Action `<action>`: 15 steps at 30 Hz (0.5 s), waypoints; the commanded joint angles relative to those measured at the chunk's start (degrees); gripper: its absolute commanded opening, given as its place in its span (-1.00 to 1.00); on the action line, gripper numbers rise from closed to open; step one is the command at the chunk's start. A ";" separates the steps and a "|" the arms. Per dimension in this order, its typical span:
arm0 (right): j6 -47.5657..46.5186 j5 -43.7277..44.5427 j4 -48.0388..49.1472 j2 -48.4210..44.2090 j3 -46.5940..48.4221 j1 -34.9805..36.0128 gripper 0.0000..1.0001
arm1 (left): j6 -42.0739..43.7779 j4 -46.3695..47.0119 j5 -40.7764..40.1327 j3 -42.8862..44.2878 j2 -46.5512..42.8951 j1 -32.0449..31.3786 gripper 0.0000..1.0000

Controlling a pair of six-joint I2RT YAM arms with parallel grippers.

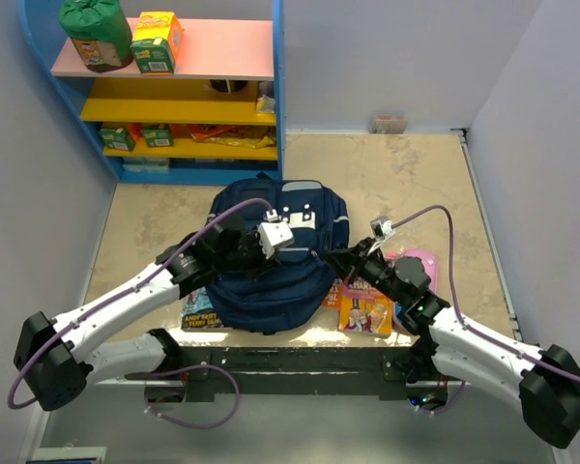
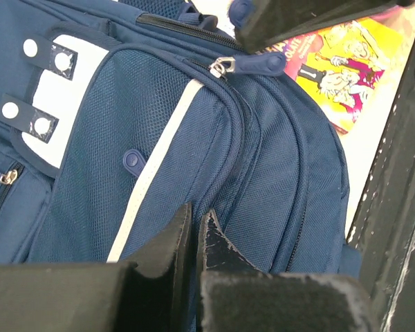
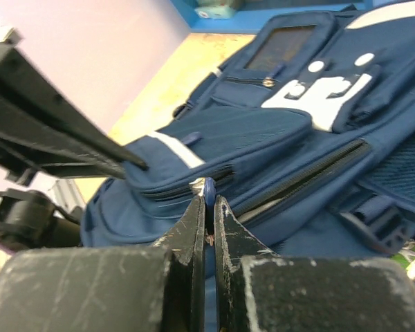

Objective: Pack the student bag
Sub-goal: Unzip the student bag at the center of the board.

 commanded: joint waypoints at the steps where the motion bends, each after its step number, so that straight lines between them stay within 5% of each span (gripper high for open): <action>1: 4.43 -6.77 10.99 -2.90 0.21 0.59 -1.00 | -1.52 2.95 -9.11 4.25 3.41 2.72 -1.00; 15: -3.65 -5.64 8.90 4.30 8.03 15.61 -1.00 | -1.07 0.14 -7.44 15.23 14.39 2.81 -1.00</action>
